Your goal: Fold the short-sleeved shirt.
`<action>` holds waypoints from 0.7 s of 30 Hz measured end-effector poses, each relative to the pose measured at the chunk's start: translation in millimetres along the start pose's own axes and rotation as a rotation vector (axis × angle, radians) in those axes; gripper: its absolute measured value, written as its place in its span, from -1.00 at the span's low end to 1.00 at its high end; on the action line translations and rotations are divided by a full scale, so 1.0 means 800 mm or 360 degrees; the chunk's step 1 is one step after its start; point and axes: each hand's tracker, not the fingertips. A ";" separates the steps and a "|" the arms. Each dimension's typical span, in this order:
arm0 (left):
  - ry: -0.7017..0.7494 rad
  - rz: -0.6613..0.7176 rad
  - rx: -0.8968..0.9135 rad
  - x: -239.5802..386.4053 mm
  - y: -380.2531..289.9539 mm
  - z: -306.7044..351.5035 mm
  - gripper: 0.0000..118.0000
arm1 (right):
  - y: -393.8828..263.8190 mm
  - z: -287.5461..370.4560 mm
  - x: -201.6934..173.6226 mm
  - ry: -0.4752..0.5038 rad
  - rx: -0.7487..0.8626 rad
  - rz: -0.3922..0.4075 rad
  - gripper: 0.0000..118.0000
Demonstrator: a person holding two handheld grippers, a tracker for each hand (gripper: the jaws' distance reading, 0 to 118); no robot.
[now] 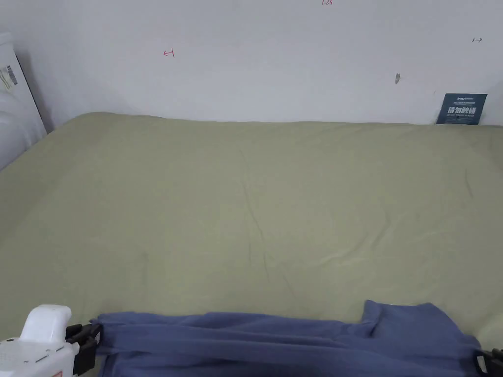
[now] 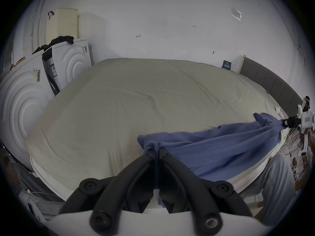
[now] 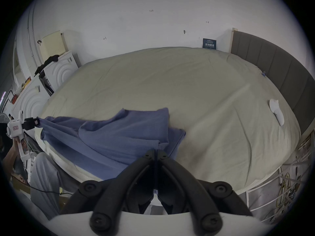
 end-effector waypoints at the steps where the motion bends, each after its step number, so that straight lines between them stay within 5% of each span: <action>1: 0.0011 -0.0021 -0.0004 -0.001 -0.005 -0.002 -0.96 | -0.005 -0.002 -0.002 0.0001 -0.0006 0.0009 -0.93; 6: 0.0043 -0.0083 -0.0060 0.003 -0.021 -0.013 -0.95 | -0.020 -0.019 0.005 -0.0032 -0.0064 0.0034 -0.93; 7: 0.0038 -0.0087 -0.0072 0.002 -0.021 -0.015 -0.87 | -0.024 -0.026 0.016 -0.0026 -0.0069 0.0031 -0.93; 8: 0.0044 -0.0085 -0.0080 0.002 -0.021 -0.015 -0.45 | -0.023 -0.028 0.016 -0.0027 -0.0083 0.0028 -0.79; 9: 0.0044 -0.0084 -0.0084 0.001 -0.020 -0.015 -0.01 | -0.022 -0.027 0.017 -0.0027 -0.0086 0.0027 -0.37; 10: 0.0053 -0.0073 -0.0104 0.006 -0.017 -0.010 -0.01 | -0.021 -0.023 0.015 -0.0036 -0.0089 0.0033 -0.37; 11: 0.0073 -0.0049 -0.0138 0.003 -0.014 -0.010 0.24 | -0.019 -0.019 0.013 -0.0061 -0.0105 0.0042 -0.15; 13: 0.0072 0.0000 -0.0094 0.002 -0.005 0.003 1.00 | -0.014 -0.014 0.010 -0.0194 -0.0093 0.0084 0.94; 19: 0.0076 0.0076 0.0174 0.055 0.059 0.079 0.96 | 0.025 0.042 -0.021 -0.0184 0.0273 0.0067 0.92; 21: 0.0025 0.0122 0.0315 0.078 0.086 0.105 0.75 | 0.047 0.061 -0.040 -0.0168 0.0388 0.0029 0.88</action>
